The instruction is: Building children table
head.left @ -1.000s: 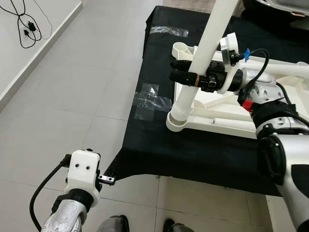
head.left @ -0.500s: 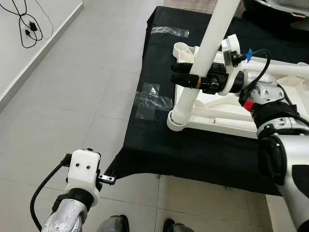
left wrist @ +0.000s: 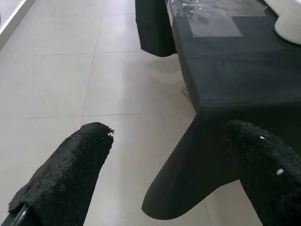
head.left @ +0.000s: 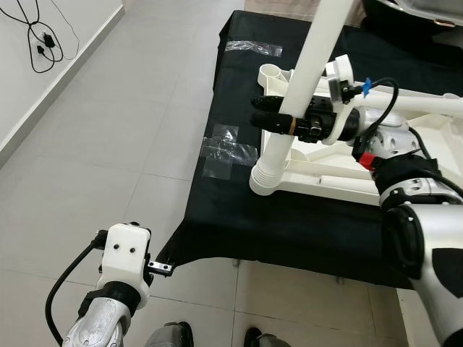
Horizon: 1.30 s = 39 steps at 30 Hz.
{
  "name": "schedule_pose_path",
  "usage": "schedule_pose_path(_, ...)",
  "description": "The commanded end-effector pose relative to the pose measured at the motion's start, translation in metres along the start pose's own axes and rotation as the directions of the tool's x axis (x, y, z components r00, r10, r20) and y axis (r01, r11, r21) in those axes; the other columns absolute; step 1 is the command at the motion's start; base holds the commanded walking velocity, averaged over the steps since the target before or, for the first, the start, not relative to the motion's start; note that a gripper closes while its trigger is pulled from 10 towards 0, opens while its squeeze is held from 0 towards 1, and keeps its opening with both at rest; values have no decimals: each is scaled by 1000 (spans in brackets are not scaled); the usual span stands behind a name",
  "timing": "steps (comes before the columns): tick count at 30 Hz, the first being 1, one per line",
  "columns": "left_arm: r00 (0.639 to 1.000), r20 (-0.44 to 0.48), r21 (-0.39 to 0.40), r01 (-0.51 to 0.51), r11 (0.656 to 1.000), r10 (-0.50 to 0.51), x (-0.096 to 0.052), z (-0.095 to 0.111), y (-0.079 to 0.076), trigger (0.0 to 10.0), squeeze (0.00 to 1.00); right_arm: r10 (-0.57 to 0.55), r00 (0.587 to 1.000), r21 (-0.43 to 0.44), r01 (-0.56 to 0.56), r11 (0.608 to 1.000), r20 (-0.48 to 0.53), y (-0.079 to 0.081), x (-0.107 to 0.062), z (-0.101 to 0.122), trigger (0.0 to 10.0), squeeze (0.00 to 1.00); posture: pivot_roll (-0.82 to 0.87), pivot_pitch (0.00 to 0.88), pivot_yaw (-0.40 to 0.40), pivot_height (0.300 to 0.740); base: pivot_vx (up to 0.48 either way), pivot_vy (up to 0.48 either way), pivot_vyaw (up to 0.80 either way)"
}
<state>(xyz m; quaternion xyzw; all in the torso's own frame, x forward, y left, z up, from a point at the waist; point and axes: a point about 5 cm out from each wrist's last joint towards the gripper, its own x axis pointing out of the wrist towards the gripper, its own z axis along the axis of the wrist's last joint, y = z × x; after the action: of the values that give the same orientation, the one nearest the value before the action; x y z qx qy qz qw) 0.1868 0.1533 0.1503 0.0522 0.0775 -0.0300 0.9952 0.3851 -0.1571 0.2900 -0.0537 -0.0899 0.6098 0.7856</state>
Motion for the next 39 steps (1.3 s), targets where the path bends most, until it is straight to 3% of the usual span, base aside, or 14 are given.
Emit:
schedule_pose_path(1,1000,-28,6,3,1000,-3,-2,-5,-1,10000,0,-18,999,19,19,1000,-42,2,0,-12,10000,0,190,230,-112,740,0,0,0)
schedule_pose_path(12,1000,-28,6,3,1000,-2,-3,-5,-2,10000,0,-37,998,15,38,999,-49,3,8,-19,10000,0,187,232,-115,740,0,0,0)
schedule_pose_path(21,1000,-29,2,1,1000,-1,-3,-5,-2,10000,0,-145,989,50,147,988,-43,2,3,-34,10000,0,188,233,-115,740,0,0,0)
schedule_pose_path(24,1000,-31,3,4,1000,-4,-3,-5,-2,10000,0,-223,974,97,227,969,-48,5,0,-52,10000,0,187,232,-112,740,0,0,0)
schedule_pose_path(27,1000,-29,5,8,1000,-8,-3,-5,-2,10000,0,-233,971,108,237,966,-51,8,-1,-59,10000,0,187,232,-112,740,0,0,0)
schedule_pose_path(36,1000,-28,5,8,1000,-8,-2,-5,-2,10000,0,-289,956,119,294,948,-53,10,5,-68,10000,0,185,232,-109,740,0,0,0)
schedule_pose_path(39,1000,-26,5,8,1000,-8,-2,-5,-1,10000,0,-374,922,129,385,914,-99,8,13,-74,10000,0,184,231,-108,740,0,0,0)
